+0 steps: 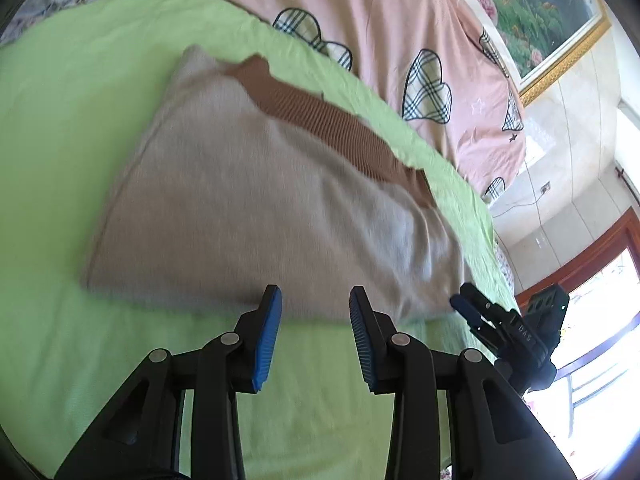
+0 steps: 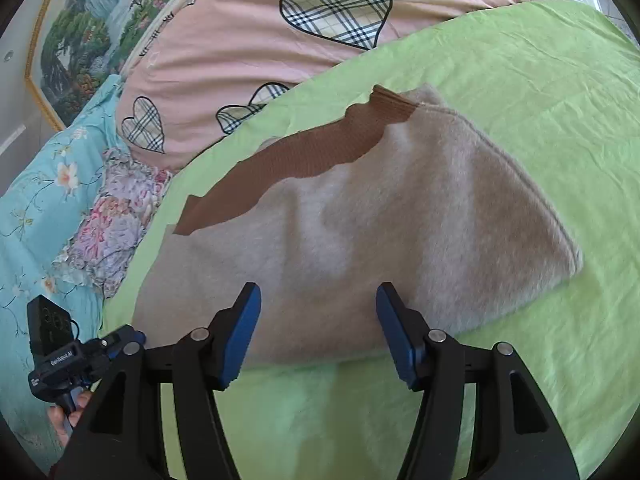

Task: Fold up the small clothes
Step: 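Release the hem and smooth the folded sweater with the left gripper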

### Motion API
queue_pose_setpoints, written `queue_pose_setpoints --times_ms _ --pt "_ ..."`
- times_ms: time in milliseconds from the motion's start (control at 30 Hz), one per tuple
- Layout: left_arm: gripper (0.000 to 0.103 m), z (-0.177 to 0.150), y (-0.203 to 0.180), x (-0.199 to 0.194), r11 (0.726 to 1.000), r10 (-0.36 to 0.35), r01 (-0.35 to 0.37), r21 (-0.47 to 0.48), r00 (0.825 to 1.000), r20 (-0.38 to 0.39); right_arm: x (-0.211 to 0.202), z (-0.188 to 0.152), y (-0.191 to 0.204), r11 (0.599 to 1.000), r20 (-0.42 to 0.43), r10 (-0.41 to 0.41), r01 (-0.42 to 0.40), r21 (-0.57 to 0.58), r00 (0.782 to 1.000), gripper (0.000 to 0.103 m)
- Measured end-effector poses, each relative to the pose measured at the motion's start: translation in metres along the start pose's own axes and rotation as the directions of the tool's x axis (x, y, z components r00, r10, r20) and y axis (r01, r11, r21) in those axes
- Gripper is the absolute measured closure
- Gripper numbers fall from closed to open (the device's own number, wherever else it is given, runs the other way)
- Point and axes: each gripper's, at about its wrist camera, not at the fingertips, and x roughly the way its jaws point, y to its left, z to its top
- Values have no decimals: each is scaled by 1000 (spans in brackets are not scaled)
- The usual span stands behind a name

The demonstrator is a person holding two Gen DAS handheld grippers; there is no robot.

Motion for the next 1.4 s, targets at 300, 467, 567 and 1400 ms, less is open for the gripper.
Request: queue_pose_setpoints --times_ms 300,467,567,1400 --pt "49 -28 13 -7 994 31 -28 -102 999 23 -5 -15 8 997 21 61 -61 -39 998 37" --pt "45 -24 33 -11 977 64 -51 -208 996 58 -5 -18 9 996 22 83 -82 -47 996 36" --pt "44 -17 41 -10 972 84 -65 -226 993 77 -5 -19 8 995 24 91 -90 -43 996 36" --pt "98 20 41 -24 978 84 -39 -207 974 209 -7 -18 8 990 27 135 -135 -33 990 35"
